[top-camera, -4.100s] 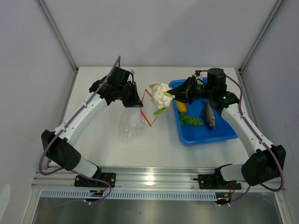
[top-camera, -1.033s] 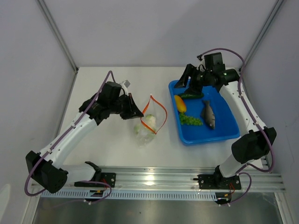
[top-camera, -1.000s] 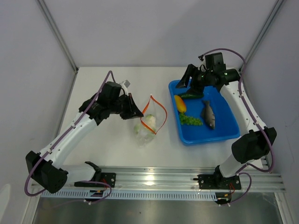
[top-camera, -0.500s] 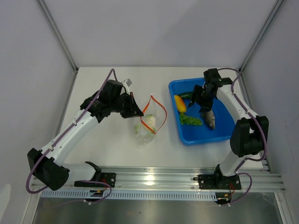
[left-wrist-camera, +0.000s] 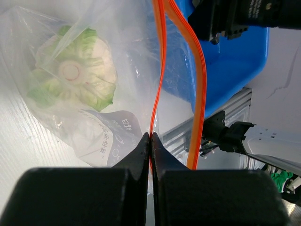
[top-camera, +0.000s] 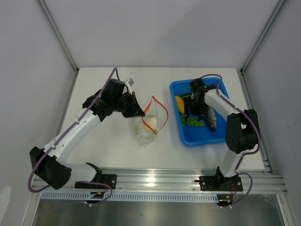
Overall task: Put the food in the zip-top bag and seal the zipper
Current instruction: Pick up the fake fruit from the bin.
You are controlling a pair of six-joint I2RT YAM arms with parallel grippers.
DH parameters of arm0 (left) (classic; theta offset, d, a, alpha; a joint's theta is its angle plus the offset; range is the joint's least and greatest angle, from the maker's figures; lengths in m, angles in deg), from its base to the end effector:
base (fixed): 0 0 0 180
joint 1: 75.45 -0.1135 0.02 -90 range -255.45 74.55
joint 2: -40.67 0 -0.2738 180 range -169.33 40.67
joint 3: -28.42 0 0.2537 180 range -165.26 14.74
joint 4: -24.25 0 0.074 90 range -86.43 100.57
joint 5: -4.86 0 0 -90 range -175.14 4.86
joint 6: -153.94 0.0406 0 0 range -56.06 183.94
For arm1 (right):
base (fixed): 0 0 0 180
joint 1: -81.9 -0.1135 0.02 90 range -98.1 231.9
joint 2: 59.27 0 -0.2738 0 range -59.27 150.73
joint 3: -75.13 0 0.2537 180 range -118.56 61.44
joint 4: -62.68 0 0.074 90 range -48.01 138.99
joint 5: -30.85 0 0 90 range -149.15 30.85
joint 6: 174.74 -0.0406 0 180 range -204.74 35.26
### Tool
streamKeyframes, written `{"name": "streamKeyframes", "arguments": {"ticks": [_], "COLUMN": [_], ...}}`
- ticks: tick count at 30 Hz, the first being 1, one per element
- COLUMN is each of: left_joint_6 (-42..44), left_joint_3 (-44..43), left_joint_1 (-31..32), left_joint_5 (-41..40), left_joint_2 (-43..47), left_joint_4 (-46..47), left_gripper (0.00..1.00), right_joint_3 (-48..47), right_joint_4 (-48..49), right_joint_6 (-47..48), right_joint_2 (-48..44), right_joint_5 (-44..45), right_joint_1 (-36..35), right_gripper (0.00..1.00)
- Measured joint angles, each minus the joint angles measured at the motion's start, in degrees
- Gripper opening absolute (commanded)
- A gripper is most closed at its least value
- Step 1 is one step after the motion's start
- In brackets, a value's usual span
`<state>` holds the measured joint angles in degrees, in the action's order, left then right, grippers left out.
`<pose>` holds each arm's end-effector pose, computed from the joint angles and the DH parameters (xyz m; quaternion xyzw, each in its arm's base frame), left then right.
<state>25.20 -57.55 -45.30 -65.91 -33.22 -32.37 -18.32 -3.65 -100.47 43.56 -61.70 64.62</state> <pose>0.2286 -0.1483 0.3508 -0.0037 0.9117 -0.3425 0.2270 0.3426 0.1085 0.2281 -0.0162 0.9919 0.0565 0.1130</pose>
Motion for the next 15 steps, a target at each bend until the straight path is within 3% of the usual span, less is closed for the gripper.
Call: {"name": "streamKeyframes", "arguments": {"ticks": [8, 15], "left_joint_6": [0.33, 0.44], "left_joint_3": [-0.22, -0.26], "left_joint_1": [0.00, 0.00], "left_joint_5": [-0.39, -0.61], "left_joint_2": [0.00, 0.00], "left_joint_4": [-0.22, -0.87], "left_gripper": [0.00, 0.00], "right_joint_3": [1.70, -1.18], "right_joint_4": [2.16, 1.84], "right_joint_6": [4.44, 5.46], "right_joint_2": [2.60, 7.58], "right_joint_5": [6.88, 12.04], "right_joint_1": [-5.01, -6.62], "right_gripper": [0.80, 0.82]}}
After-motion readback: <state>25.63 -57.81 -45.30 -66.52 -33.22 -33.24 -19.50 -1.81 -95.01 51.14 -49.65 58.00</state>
